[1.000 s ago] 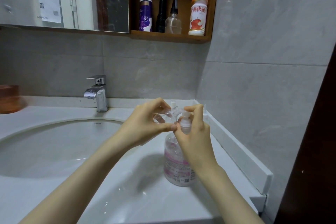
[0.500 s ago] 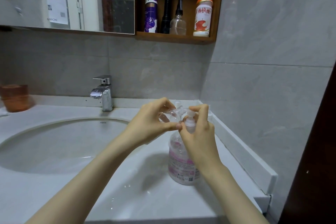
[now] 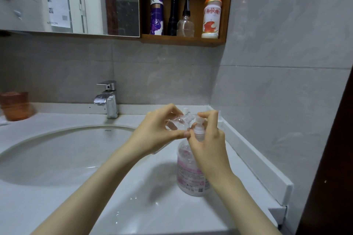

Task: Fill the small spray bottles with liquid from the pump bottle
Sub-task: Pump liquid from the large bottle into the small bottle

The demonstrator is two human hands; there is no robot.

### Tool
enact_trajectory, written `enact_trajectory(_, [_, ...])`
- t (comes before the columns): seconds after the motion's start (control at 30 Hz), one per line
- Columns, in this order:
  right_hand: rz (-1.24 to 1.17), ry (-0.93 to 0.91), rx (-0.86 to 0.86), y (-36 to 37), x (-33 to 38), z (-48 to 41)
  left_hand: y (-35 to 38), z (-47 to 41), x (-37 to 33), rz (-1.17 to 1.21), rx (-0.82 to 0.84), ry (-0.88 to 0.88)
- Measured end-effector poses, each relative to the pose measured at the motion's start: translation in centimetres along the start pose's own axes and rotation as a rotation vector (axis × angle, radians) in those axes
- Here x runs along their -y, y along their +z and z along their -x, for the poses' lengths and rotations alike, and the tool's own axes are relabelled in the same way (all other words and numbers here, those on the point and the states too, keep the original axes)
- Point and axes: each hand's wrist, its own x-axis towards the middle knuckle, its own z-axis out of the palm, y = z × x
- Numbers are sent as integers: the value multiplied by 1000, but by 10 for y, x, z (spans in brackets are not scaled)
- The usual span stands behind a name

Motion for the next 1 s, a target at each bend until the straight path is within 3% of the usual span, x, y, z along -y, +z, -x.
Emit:
enact_trajectory(0.5, [35, 23, 7, -1, 1, 5, 4, 2, 3, 73, -6, -28])
enact_trajectory(1.0, [38, -52, -5, 1, -2, -1, 3, 3, 2, -45, -27, -9])
